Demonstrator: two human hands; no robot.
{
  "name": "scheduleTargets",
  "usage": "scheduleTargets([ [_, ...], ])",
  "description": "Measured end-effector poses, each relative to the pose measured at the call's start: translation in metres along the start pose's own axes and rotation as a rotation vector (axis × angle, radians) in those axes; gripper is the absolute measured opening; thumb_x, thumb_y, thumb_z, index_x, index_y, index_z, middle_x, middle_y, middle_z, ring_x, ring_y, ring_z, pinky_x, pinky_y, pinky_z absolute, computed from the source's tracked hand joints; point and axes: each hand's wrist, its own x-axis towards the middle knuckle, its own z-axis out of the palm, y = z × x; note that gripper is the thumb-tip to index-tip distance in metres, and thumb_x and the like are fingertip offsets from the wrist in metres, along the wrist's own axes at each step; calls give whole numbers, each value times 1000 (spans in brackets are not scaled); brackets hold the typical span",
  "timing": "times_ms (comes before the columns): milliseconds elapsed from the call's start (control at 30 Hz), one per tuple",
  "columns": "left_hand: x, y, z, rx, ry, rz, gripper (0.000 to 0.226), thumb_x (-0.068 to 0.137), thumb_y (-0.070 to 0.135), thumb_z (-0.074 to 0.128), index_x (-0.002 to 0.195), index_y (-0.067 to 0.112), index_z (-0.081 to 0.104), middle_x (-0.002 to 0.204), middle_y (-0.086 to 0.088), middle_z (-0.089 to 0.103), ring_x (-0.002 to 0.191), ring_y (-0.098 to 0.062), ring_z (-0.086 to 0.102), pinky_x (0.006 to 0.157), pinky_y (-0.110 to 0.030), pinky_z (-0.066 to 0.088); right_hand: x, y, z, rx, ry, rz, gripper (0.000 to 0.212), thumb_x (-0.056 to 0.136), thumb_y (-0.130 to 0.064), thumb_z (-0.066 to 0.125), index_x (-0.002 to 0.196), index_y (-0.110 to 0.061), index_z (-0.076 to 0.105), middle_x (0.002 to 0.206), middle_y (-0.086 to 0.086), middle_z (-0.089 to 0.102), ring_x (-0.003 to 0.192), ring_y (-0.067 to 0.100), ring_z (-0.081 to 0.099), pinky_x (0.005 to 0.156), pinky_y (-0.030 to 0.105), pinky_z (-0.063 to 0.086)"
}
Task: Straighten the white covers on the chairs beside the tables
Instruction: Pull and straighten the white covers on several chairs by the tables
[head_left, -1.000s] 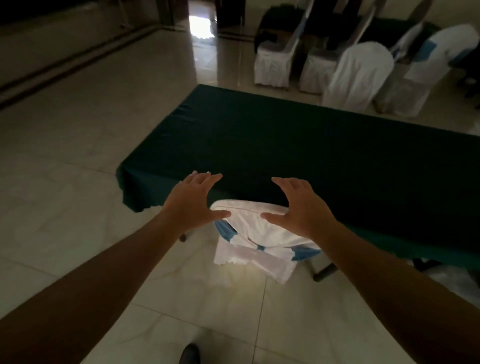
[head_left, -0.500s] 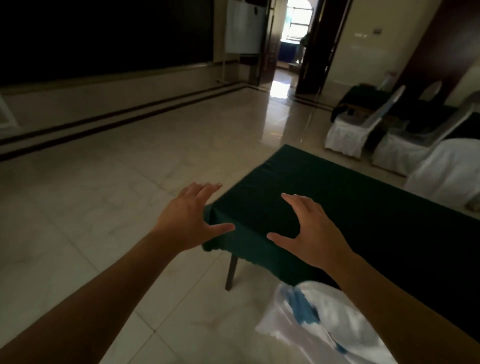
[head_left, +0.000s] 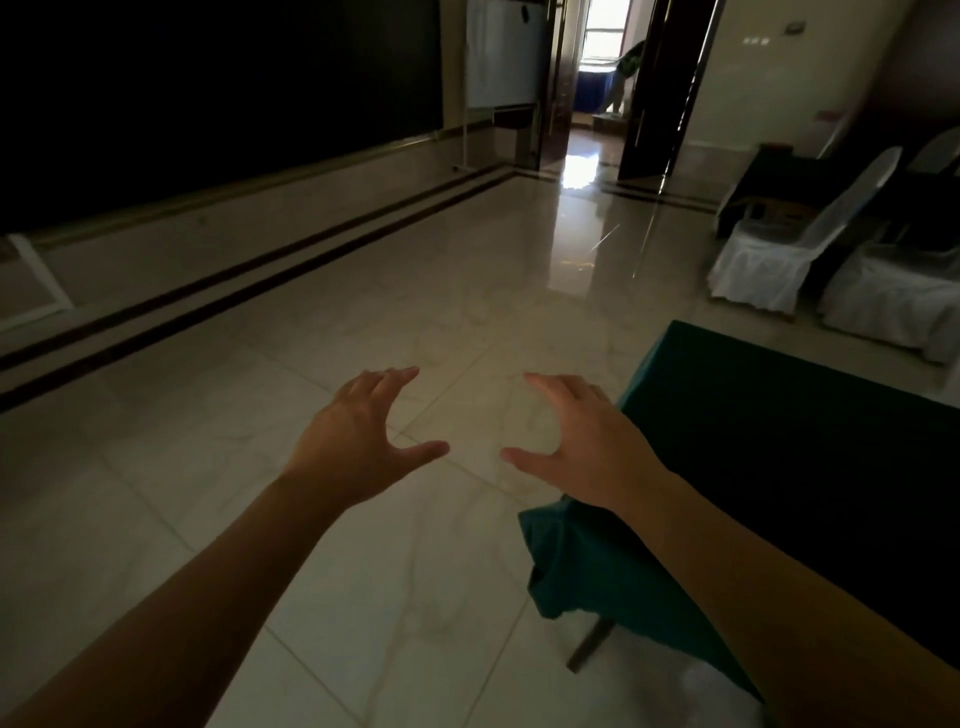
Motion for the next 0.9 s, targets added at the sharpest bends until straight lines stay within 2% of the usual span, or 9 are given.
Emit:
scheduleTargets([
  [233, 149, -85, 48, 16, -21, -14, 95, 62, 85, 56, 141, 47, 21, 148, 6, 39, 132, -19, 40, 101, -42, 37, 165, 38, 75, -4, -30, 11, 88, 72, -80, 53, 143, -34, 29, 142, -6, 41, 126, 16, 39, 92, 41, 49],
  [500, 363, -145, 104, 15, -97, -29, 93, 64, 82, 59, 141, 45, 22, 149, 6, 38, 132, -18, 38, 103, -43, 36, 362, 118, 135, 3, -64, 82, 90, 70, -80, 54, 143, -35, 27, 144, -5, 40, 127, 18, 38, 91, 40, 49],
  [800, 615, -150, 214, -83, -127, 204, 94, 61, 90, 49, 140, 43, 28, 141, 9, 44, 125, -15, 45, 96, -38, 41, 527, 259, 163, -53, -35, 294, 91, 68, -81, 55, 143, -37, 27, 143, -3, 42, 125, 20, 42, 91, 43, 49],
  [900, 714, -142, 265, -130, -151, 300, 94, 62, 88, 52, 141, 42, 28, 141, 8, 45, 124, -15, 45, 94, -37, 43, 584, 316, 174, -86, -22, 408, 91, 67, -81, 57, 142, -40, 27, 144, -4, 41, 124, 19, 42, 91, 43, 49],
])
